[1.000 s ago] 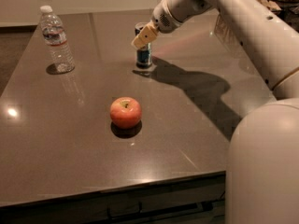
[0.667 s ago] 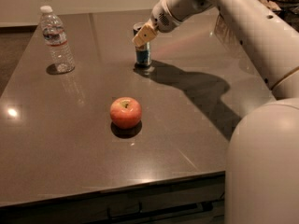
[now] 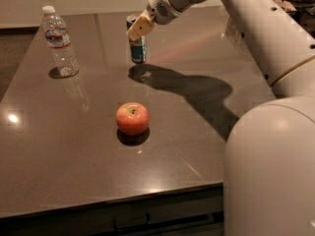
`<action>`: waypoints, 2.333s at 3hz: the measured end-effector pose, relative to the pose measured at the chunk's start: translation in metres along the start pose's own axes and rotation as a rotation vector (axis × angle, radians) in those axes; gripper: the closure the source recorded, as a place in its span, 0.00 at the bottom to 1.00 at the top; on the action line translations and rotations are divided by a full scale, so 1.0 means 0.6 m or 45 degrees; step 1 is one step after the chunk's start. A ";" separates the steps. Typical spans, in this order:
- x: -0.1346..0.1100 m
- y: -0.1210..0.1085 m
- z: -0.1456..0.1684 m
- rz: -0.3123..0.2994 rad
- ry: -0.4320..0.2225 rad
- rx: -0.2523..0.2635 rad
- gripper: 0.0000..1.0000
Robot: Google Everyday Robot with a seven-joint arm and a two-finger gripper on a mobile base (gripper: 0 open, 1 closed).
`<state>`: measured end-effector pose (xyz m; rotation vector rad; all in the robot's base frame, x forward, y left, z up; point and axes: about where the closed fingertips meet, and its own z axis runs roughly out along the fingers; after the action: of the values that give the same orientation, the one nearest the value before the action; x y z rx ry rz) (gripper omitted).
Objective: Move redbull can near water bottle
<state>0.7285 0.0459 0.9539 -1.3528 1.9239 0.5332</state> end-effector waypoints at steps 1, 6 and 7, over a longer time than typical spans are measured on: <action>-0.056 0.022 0.020 -0.062 -0.036 -0.044 1.00; -0.150 0.165 0.178 -0.272 -0.001 -0.264 0.85; -0.142 0.170 0.194 -0.285 0.016 -0.266 0.62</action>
Offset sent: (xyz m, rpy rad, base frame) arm -0.0125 0.1130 0.0330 0.0197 -0.0543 0.1946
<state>0.6873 0.2166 0.9338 -1.6829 1.7345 0.6286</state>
